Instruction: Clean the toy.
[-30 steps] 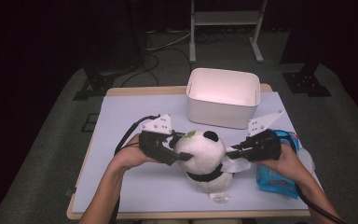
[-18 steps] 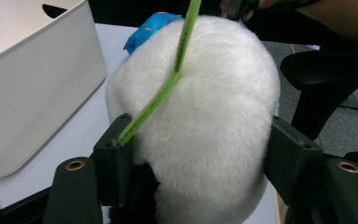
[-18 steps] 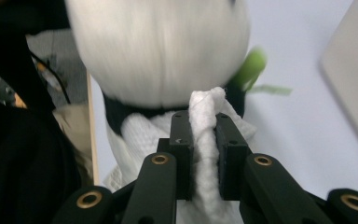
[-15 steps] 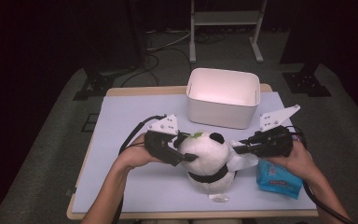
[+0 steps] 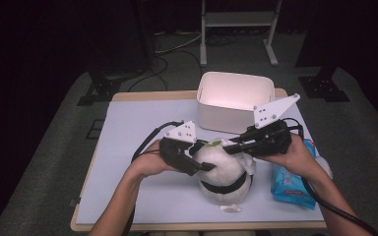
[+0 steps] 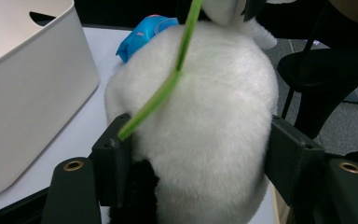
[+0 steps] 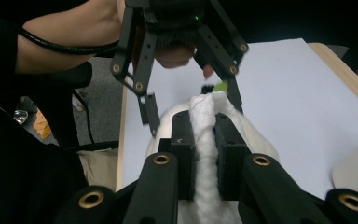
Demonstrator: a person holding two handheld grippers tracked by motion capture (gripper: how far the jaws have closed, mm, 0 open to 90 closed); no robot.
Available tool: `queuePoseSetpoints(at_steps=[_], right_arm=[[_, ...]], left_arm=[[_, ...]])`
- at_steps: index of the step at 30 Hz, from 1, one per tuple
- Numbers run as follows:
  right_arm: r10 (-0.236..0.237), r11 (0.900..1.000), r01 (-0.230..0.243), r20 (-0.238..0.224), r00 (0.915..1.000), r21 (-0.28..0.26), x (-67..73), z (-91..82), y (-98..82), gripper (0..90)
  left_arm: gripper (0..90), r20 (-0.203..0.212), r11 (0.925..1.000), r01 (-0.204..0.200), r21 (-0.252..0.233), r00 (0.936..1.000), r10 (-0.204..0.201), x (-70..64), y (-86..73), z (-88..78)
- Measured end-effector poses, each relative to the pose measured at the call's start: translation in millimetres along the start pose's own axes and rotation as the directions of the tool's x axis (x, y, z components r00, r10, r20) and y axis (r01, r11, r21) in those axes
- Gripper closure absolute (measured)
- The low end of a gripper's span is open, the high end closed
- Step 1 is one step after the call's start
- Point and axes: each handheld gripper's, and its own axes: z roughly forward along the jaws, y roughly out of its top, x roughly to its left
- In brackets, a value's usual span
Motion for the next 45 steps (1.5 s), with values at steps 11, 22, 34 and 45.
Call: queuePoseSetpoints(at_steps=[11,22,34,45], right_arm=[[-0.002,0.998,-0.003,0.075,0.9971,0.064,0.0,-6.8,-19.6,78.9],[0.026,0.992,-0.037,0.093,0.9953,0.117,-0.7,-8.5,-40.2,80.2],[0.037,0.997,-0.042,0.074,0.9966,0.067,-2.3,-12.9,-30.6,80.4],[0.000,0.992,-0.013,0.102,0.9948,0.127,0.4,-3.0,-25.5,81.9]], left_arm=[[30.3,-0.004,0.9998,0.018,-0.008,0.9998,-0.018,1.4,-0.8,2.2],[22.2,-0.004,0.9991,0.042,-0.011,0.9991,-0.042,4.0,-1.1,4.8],[29.8,0.001,0.9998,0.014,-0.016,0.9999,-0.014,0.6,0.8,9.1],[24.4,-0.004,0.9999,0.017,-0.001,0.9998,-0.017,-0.8,4.6,13.1]])
